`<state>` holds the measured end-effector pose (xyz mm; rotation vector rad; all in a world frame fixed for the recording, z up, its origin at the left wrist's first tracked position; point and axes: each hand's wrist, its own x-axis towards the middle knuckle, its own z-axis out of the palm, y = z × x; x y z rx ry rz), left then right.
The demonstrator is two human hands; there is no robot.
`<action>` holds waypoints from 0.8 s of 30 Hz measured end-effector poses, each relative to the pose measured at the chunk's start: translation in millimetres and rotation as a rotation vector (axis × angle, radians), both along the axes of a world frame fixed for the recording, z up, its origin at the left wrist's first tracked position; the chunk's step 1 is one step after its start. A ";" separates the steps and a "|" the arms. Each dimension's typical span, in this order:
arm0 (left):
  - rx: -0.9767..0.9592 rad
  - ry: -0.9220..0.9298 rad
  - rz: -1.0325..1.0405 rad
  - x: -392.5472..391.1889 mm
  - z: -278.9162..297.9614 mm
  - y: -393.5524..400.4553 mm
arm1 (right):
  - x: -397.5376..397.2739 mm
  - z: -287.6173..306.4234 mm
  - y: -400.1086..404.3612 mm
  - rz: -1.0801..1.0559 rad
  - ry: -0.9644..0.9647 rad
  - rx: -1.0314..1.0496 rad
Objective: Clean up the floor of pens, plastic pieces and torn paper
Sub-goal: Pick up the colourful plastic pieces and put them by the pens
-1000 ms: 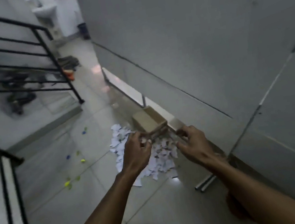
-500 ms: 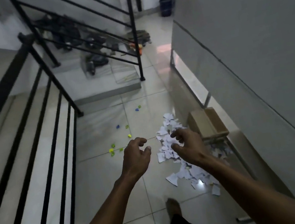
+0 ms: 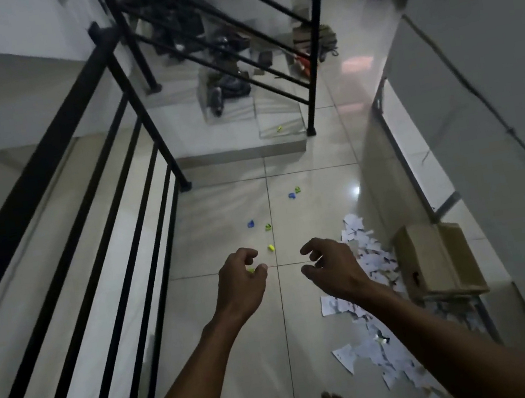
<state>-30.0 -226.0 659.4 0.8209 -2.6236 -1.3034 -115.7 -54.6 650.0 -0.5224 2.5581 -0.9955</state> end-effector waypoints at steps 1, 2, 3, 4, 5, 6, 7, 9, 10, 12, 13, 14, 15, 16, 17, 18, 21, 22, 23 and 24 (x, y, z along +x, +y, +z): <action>0.006 -0.006 0.011 -9.7 -2.5 -10.1 | -10.1 -2.5 -11.0 0.007 -0.007 0.004; 0.012 -0.019 0.022 -20.1 -6.5 -21.0 | -20.5 -5.9 -22.2 0.012 -0.018 0.011; 0.019 -0.032 0.026 -32.4 -12.1 -34.0 | -32.7 -10.5 -35.0 0.010 -0.028 0.017; 0.021 -0.047 0.021 -40.4 -15.6 -42.3 | -40.0 -12.7 -43.3 0.007 -0.036 0.023; 0.021 -0.055 0.012 -48.0 -18.9 -50.1 | -46.7 -14.1 -51.0 0.003 -0.043 0.024; 0.032 -0.066 0.004 -56.5 -22.6 -58.8 | -54.3 -17.0 -59.7 -0.004 -0.058 0.022; 0.041 -0.077 -0.009 -67.0 -28.4 -70.1 | -63.8 -22.6 -70.7 -0.010 -0.070 0.025; 0.047 -0.096 -0.028 -88.3 -39.3 -93.5 | -81.9 -31.8 -91.7 -0.021 -0.089 0.041; 0.057 -0.105 -0.037 -100.7 -44.3 -106.7 | -92.0 -36.0 -103.2 -0.032 -0.098 0.043; 0.072 -0.113 -0.065 -128.7 -57.0 -135.7 | -116.3 -48.3 -129.7 -0.057 -0.110 0.044; 0.069 -0.117 -0.072 -144.1 -66.1 -152.3 | -130.4 -56.0 -145.0 -0.073 -0.112 0.046; 0.063 -0.125 -0.070 -155.8 -73.0 -165.2 | -141.0 -61.4 -157.7 -0.083 -0.118 0.049; 0.061 -0.131 -0.069 -165.0 -78.2 -176.1 | -149.8 -65.1 -168.6 -0.087 -0.125 0.047; 0.065 -0.138 -0.066 -175.4 -86.4 -189.3 | -160.7 -72.7 -181.7 -0.087 -0.130 0.048; 0.070 -0.142 -0.066 -182.3 -93.2 -199.4 | -168.6 -79.6 -191.6 -0.085 -0.135 0.050; 0.077 -0.145 -0.062 -187.0 -99.0 -207.5 | -174.5 -85.2 -199.6 -0.083 -0.142 0.050; 0.099 -0.163 -0.051 -197.1 -120.5 -229.8 | -190.8 -106.7 -221.4 -0.067 -0.168 0.071; 0.100 -0.175 -0.044 -200.7 -132.8 -237.9 | -198.0 -118.1 -229.2 -0.058 -0.173 0.083; 0.103 -0.182 -0.035 -205.4 -146.1 -245.2 | -206.3 -129.9 -236.6 -0.049 -0.182 0.090; 0.104 -0.190 -0.026 -208.0 -157.2 -250.4 | -212.2 -139.3 -241.4 -0.040 -0.192 0.095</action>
